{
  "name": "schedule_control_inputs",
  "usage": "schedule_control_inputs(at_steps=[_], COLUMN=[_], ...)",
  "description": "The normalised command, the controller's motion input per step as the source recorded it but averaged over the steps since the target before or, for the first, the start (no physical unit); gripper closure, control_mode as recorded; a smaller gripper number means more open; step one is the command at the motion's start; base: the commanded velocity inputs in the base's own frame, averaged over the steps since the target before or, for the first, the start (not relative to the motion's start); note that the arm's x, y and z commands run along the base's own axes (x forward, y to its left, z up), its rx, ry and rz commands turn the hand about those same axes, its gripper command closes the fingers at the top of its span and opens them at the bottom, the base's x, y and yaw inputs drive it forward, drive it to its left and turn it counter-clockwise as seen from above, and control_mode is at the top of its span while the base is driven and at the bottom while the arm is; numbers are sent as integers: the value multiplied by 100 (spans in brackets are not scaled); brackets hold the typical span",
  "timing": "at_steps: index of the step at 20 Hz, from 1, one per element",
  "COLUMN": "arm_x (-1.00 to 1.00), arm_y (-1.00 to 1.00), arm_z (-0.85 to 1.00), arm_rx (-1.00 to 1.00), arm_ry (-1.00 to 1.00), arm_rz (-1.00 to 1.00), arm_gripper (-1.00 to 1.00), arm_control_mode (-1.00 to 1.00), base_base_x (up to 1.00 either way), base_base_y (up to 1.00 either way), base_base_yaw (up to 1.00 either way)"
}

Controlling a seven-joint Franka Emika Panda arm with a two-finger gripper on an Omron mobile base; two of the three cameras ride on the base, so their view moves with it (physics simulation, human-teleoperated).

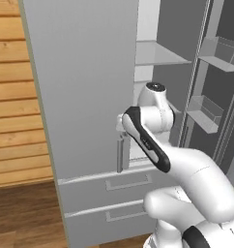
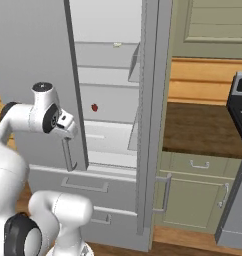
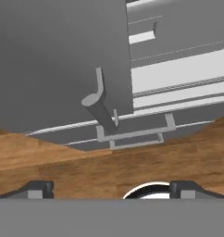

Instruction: Take the strawberry from the fridge and place it on top of the pancake, located on the dining counter.

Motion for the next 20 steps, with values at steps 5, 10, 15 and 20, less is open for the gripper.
schedule_control_inputs(at_steps=[5, 10, 15, 20], arm_x=[36, 40, 41, 44], arm_y=[36, 0, 0, 4], arm_z=[-15, -40, -44, -14], arm_rx=[-12, -4, 0, 0], arm_ry=[-7, -17, -9, 7], arm_rz=[7, 0, -1, -2], arm_gripper=[-100, -100, -100, -100], arm_control_mode=[-100, -100, -100, -100], base_base_x=[0, 0, 0, 0], base_base_y=[0, 0, 0, 0], base_base_yaw=[0, 0, 0, 0])
